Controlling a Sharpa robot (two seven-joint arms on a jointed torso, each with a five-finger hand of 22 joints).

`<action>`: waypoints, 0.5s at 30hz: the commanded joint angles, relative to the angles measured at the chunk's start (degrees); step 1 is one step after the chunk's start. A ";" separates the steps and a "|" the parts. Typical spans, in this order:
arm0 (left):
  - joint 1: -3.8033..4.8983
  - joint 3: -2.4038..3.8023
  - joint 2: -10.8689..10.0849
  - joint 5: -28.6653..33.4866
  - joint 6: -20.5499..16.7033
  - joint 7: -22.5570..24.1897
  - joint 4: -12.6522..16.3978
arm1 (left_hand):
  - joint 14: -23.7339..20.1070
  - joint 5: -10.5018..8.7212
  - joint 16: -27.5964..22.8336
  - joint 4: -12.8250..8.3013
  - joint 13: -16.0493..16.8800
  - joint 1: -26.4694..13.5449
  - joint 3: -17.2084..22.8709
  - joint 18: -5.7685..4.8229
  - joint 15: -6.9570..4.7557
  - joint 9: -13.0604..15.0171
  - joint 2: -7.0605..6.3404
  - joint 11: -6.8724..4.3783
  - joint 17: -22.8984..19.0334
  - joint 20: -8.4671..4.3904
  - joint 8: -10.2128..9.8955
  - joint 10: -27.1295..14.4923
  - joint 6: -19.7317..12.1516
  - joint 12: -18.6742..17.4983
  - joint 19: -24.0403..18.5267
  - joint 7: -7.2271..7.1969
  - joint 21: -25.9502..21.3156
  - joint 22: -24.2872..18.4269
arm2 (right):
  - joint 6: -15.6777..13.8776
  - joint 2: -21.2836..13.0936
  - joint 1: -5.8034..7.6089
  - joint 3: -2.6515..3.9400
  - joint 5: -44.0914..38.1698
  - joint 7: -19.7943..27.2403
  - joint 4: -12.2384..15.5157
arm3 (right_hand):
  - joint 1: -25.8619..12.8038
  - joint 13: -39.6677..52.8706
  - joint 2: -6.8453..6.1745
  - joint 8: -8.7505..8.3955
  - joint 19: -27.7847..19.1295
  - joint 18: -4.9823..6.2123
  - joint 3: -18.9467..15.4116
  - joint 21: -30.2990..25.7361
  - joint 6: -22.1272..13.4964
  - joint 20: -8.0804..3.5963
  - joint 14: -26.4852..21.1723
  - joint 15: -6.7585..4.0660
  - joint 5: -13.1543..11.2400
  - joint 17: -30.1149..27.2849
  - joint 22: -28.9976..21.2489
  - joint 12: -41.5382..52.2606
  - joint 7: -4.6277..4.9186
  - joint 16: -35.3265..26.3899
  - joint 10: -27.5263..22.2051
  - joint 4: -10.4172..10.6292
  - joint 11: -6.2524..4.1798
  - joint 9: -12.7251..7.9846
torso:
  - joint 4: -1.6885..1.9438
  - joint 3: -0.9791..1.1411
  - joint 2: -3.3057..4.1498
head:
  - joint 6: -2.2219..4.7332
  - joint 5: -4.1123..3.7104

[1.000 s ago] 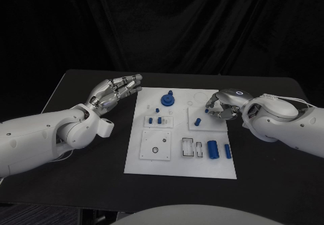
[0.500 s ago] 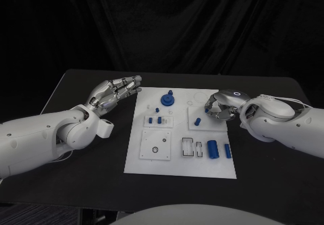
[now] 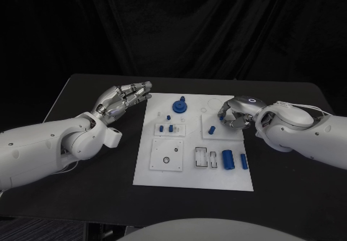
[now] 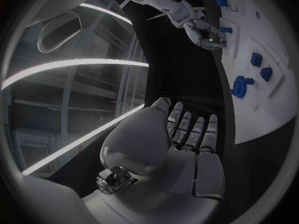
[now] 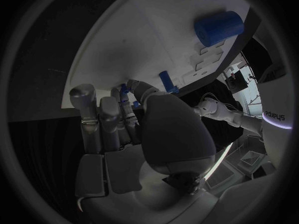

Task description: Assemble the parts on the task board

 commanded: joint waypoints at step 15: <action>-0.29 0.05 0.25 0.24 1.15 7.62 -0.17 | -0.43 0.15 0.15 -0.72 0.12 0.46 1.52 0.46 -0.07 0.33 -0.63 1.25 -0.04 0.25 0.73 0.35 2.04 0.52 -0.36 0.18 0.21 -0.30 | -1.37 0.70 -0.24 0.02 0.58 0.72 -0.59 | 3.84 -3.48 2.38 2.79 0.23 0.96 4.84 -0.60 3.60 -1.05 -0.34 -1.26 -3.47 -1.55 3.95 -2.45 -0.26 -0.01 4.67 -3.85 -0.66 2.52 | 0.01 -0.01 0.01 | -0.51 0.10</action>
